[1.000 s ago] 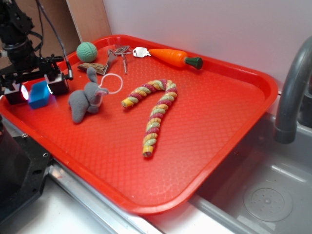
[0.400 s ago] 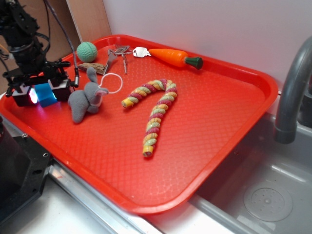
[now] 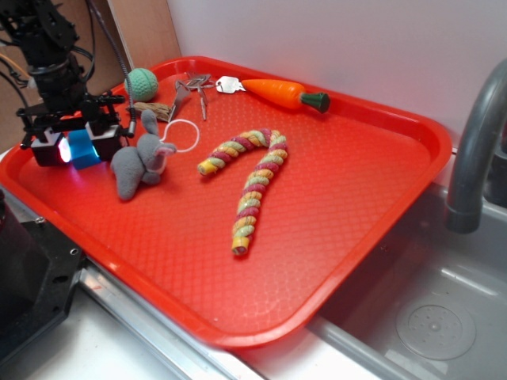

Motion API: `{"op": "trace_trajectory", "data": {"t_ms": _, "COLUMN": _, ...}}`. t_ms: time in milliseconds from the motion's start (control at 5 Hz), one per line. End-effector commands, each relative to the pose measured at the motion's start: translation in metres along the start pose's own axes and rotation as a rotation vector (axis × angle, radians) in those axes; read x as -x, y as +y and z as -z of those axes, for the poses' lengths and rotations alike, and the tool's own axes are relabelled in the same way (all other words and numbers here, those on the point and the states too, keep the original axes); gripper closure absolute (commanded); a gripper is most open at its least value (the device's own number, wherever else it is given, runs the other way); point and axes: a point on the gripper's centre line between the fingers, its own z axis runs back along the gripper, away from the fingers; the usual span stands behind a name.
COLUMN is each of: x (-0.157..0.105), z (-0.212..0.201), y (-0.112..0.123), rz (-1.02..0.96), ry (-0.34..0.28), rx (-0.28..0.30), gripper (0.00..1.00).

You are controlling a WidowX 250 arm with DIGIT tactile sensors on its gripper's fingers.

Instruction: Grab the blue block.

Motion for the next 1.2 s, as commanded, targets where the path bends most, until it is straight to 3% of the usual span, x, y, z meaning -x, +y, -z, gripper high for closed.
{"op": "trace_trajectory", "data": {"t_ms": 0, "x": 0.008, "z": -0.074, "y": -0.035, "rz": 0.332, "ry": -0.132, "rx": 0.1, "gripper": 1.0}}
{"op": "trace_trajectory", "data": {"t_ms": 200, "x": 0.021, "z": -0.126, "y": -0.047, "rz": 0.474, "ry": -0.264, "rx": 0.176, "gripper": 1.0}}
{"op": "trace_trajectory", "data": {"t_ms": 400, "x": 0.038, "z": -0.175, "y": -0.076, "rz": 0.596, "ry": -0.271, "rx": 0.173, "gripper": 1.0}}
{"op": "trace_trajectory", "data": {"t_ms": 600, "x": 0.058, "z": -0.225, "y": -0.096, "rz": 0.676, "ry": -0.236, "rx": 0.174, "gripper": 1.0}}
{"op": "trace_trajectory", "data": {"t_ms": 800, "x": 0.066, "z": -0.228, "y": -0.099, "rz": 0.659, "ry": -0.192, "rx": 0.207, "gripper": 1.0}}
{"op": "trace_trajectory", "data": {"t_ms": 1000, "x": 0.065, "z": -0.222, "y": -0.097, "rz": 0.621, "ry": -0.159, "rx": 0.185, "gripper": 1.0}}
